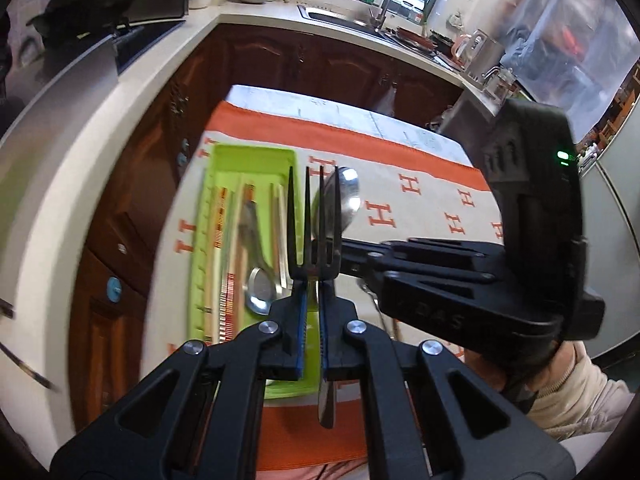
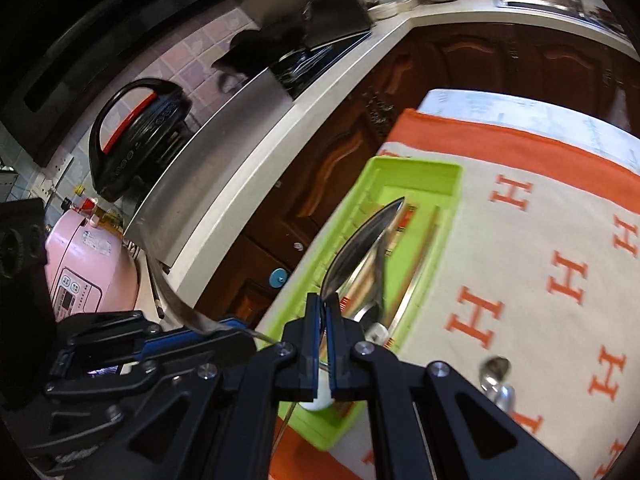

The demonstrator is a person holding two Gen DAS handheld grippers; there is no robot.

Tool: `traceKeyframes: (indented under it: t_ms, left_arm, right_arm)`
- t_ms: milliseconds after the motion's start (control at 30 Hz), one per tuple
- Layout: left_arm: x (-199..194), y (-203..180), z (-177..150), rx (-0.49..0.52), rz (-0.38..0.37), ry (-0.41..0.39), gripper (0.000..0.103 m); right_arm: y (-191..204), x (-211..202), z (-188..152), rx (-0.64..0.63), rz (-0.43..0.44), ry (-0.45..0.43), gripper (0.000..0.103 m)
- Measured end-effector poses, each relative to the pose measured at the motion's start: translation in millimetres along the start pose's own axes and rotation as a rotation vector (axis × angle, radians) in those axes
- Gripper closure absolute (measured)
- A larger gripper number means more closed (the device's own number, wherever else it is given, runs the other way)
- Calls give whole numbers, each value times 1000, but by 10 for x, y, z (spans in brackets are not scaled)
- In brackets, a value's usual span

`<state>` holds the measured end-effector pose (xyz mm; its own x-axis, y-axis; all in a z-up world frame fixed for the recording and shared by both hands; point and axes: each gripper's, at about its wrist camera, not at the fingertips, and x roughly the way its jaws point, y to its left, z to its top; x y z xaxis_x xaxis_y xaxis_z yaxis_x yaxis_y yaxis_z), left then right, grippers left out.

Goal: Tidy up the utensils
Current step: 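Carry the spoon and fork into the green tray and open both tools, then move both open tools back over the last two spoons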

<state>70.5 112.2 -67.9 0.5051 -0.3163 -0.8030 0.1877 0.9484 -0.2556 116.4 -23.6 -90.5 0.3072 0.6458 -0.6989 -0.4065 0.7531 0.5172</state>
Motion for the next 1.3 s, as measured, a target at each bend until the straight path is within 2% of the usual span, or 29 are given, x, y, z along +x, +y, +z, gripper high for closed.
traceKeyframes:
  t_ms: [100,400,433,600,733,800,867,1300]
  left_arm:
    - [51,111,69,-1,32,31,100]
    - [728,370,149,-27,92,170,100]
    - [792,371,137,-31,99,178,100]
    - [1025,415,177,-51,122,201,100]
    - [1083,390,214,-49,120,193,93]
    - [1061,363,210,-49,129,178,84]
    - [1019,331,211,-49,135,162,80]
    - [801,82,25,-42,153,109,78]
  right_arm:
    - [16,202,55,-5,5,32,100]
    - [-218,685,224,20,-148,72,99]
    - [-256,701,233,27,-154,73,96]
    - [-425,727,296,100,-143,73,95]
    - [-502,657,270,137,-137,74,94]
    - [-534,603,237,156,-123,71,94]
    - [-555,553,214,167,-118,62,94]
    - [-571,187,-142,183,-144,50,94]
